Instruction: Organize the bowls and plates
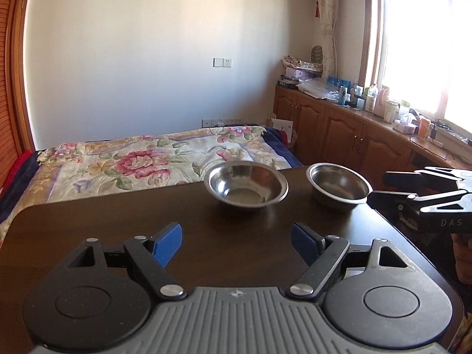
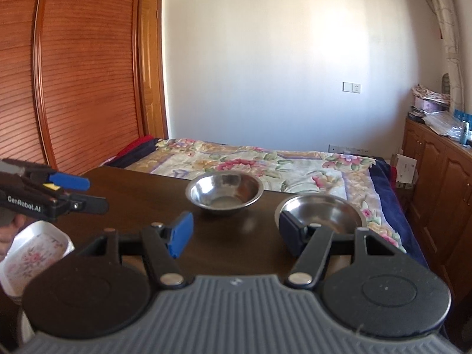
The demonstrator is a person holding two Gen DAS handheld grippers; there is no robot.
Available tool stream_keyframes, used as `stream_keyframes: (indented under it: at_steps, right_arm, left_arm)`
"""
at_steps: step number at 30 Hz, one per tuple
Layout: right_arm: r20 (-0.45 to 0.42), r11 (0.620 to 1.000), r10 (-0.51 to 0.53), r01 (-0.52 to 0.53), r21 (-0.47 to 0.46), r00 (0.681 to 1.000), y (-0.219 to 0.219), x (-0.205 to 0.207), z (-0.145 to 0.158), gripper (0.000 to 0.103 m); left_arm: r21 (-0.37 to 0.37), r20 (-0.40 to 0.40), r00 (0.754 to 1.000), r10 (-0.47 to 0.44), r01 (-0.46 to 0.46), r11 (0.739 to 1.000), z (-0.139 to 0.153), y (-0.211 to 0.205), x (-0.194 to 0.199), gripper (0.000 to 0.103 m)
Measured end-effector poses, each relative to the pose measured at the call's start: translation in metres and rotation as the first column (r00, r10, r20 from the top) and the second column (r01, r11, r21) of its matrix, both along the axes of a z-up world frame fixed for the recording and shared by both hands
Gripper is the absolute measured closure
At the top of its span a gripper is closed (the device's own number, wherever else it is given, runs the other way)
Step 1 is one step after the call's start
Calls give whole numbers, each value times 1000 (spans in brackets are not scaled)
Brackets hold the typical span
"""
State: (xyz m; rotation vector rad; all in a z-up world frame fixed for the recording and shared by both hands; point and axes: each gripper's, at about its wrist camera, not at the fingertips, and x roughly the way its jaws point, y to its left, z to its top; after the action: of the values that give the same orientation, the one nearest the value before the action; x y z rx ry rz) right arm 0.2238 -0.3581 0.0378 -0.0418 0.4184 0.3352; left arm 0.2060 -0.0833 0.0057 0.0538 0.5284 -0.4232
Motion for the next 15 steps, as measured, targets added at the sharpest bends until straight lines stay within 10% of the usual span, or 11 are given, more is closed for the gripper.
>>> stream_keyframes:
  at_steps: [15]
  right_arm:
    - [-155, 998, 48, -43, 38, 987, -5, 87, -9, 49]
  left_arm:
    - [43, -59, 998, -30, 33, 999, -14, -20, 84, 24]
